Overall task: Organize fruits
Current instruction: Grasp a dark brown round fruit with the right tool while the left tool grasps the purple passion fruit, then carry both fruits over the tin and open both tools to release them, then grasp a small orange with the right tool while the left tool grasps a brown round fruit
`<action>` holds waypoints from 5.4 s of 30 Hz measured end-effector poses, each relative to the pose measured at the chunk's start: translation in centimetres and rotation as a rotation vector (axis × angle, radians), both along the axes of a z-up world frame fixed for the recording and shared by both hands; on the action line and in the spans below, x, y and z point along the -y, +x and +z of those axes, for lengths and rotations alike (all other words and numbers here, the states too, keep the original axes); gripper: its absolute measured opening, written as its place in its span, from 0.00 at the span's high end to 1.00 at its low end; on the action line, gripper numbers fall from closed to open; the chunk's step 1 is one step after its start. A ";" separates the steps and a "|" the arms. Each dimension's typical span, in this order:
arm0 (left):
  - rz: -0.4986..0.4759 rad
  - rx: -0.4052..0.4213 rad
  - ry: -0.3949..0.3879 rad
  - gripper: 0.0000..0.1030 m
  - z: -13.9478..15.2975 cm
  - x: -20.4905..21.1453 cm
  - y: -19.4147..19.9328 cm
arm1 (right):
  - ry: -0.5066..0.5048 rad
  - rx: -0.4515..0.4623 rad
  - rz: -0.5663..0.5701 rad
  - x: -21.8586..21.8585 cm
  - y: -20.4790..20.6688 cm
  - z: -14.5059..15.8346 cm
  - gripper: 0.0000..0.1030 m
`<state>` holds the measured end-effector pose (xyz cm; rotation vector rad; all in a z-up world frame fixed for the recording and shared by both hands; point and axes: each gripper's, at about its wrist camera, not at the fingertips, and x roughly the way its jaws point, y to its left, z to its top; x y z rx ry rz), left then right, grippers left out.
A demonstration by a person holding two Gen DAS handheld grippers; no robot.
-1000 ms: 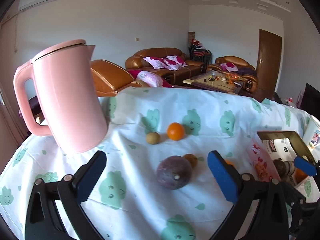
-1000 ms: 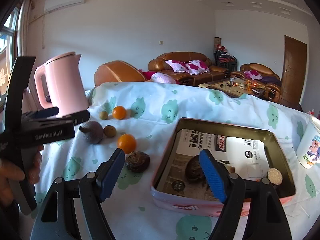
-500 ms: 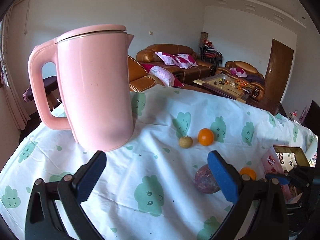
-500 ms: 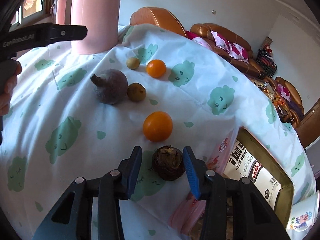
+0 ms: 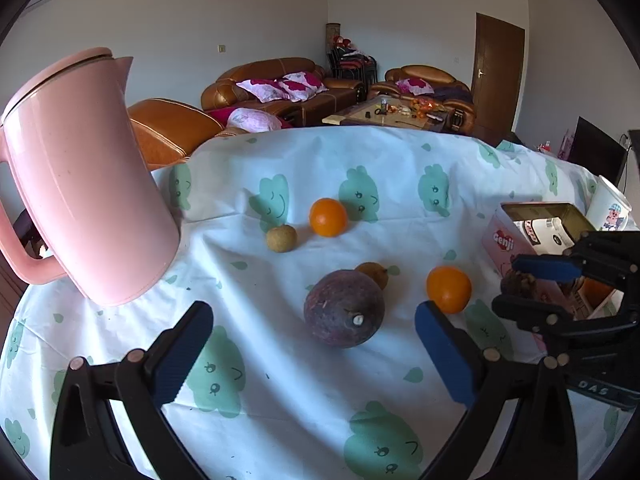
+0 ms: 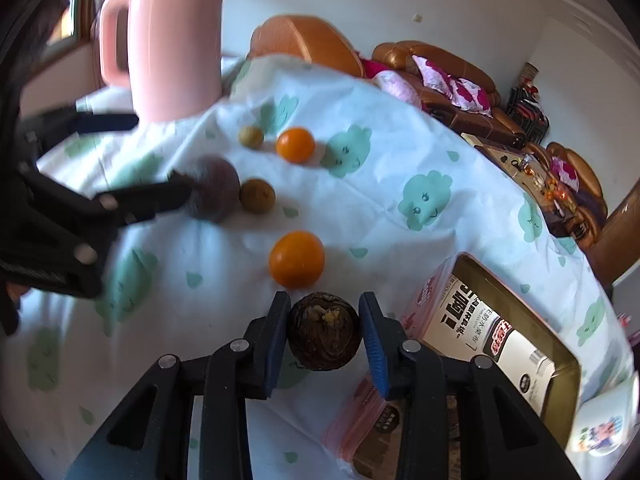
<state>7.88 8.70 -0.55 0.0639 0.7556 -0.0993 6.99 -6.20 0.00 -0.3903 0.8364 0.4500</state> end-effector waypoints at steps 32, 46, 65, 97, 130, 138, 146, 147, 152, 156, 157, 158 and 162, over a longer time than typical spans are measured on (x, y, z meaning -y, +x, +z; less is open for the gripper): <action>0.167 0.216 -0.106 0.48 0.7 -0.8 -1.7 | 0.511 0.194 -0.137 6.5 -4.6 3.4 0.63; 0.049 0.250 -0.058 0.48 1.7 8.3 -2.8 | 0.444 0.323 -0.270 13.4 -4.6 5.1 0.63; -0.127 0.179 -0.055 0.48 1.8 21.0 -0.5 | 0.369 0.246 -0.440 21.0 -1.4 2.5 0.63; -0.083 0.246 0.039 0.00 1.3 21.9 -2.0 | 0.573 0.199 -0.488 22.7 -1.2 1.7 0.25; 0.111 0.242 0.086 0.00 1.3 12.0 -1.6 | 0.393 0.401 -0.482 16.7 -4.7 2.2 0.22; 0.178 0.231 0.119 0.00 1.2 7.8 -1.3 | 0.420 0.344 -0.474 14.0 -4.5 1.8 0.22; 0.318 0.183 0.063 0.00 1.2 0.8 -0.2 | 0.389 0.297 -0.350 8.9 -4.1 1.4 0.23; 0.336 0.181 0.065 0.00 1.2 0.1 -0.1 | 0.373 0.291 -0.325 8.0 -4.0 1.4 0.23; 0.425 0.160 0.097 0.00 1.1 -2.7 0.3 | 0.277 0.232 -0.183 2.7 -2.8 0.6 0.24; 0.453 0.142 0.096 0.00 0.9 -4.4 0.5 | 0.182 0.144 -0.131 -0.8 -0.7 -0.8 0.47; 0.456 0.139 0.097 0.00 0.9 -4.6 0.5 | 0.173 0.119 -0.133 -1.2 -0.1 -1.1 0.48; 0.458 0.137 0.095 0.00 0.9 -4.8 0.5 | 0.161 0.093 -0.137 -1.6 0.6 -1.5 0.48; 0.456 0.131 0.088 0.00 1.0 -5.2 0.7 | 0.129 0.006 -0.139 -2.7 2.4 -2.9 0.50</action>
